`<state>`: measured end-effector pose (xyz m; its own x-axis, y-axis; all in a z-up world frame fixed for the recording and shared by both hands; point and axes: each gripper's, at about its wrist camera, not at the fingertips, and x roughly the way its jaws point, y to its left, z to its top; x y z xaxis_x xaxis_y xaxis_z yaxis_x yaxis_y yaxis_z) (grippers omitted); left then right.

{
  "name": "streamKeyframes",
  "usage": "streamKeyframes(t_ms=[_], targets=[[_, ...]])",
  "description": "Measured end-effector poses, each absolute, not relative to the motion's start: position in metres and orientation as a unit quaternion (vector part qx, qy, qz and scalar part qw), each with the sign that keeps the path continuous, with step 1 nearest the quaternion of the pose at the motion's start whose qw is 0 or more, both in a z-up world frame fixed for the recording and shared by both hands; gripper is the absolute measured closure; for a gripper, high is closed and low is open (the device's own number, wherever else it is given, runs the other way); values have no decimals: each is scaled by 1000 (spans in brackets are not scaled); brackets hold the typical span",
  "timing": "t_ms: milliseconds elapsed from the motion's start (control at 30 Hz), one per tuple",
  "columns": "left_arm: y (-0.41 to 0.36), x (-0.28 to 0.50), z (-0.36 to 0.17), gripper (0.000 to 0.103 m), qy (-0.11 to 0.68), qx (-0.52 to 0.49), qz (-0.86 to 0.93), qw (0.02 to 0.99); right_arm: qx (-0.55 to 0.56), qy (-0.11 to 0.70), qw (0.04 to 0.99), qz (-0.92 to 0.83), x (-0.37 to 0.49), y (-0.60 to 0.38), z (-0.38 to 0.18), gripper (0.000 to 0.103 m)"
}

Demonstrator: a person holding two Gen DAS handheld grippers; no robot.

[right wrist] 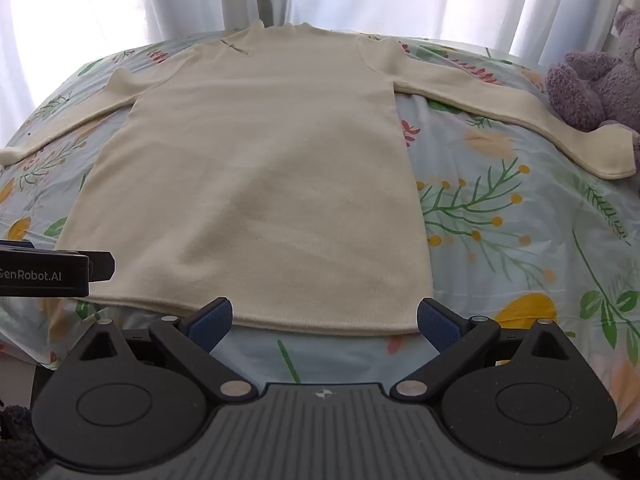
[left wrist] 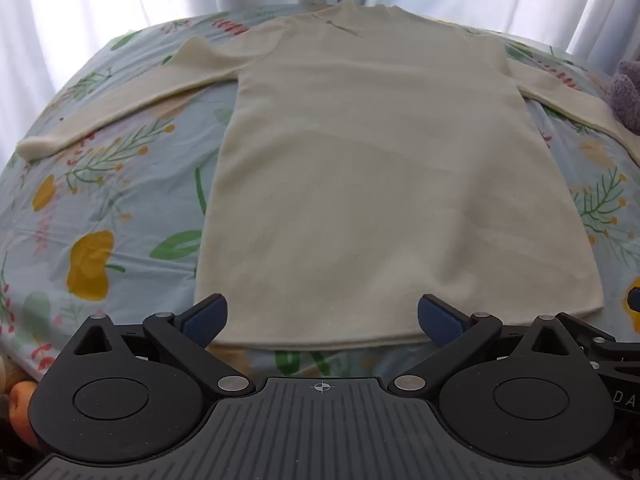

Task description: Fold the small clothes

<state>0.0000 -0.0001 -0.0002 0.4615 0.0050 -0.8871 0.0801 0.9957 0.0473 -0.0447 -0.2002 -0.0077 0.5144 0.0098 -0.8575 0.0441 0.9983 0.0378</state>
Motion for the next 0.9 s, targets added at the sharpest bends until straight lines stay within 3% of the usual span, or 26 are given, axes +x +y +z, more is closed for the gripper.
streamKeyframes(t_ms=[900], targets=[[-6,3,-3,0,520,39,-24,853,28,489,872,-12,-41,-202,-3,4]])
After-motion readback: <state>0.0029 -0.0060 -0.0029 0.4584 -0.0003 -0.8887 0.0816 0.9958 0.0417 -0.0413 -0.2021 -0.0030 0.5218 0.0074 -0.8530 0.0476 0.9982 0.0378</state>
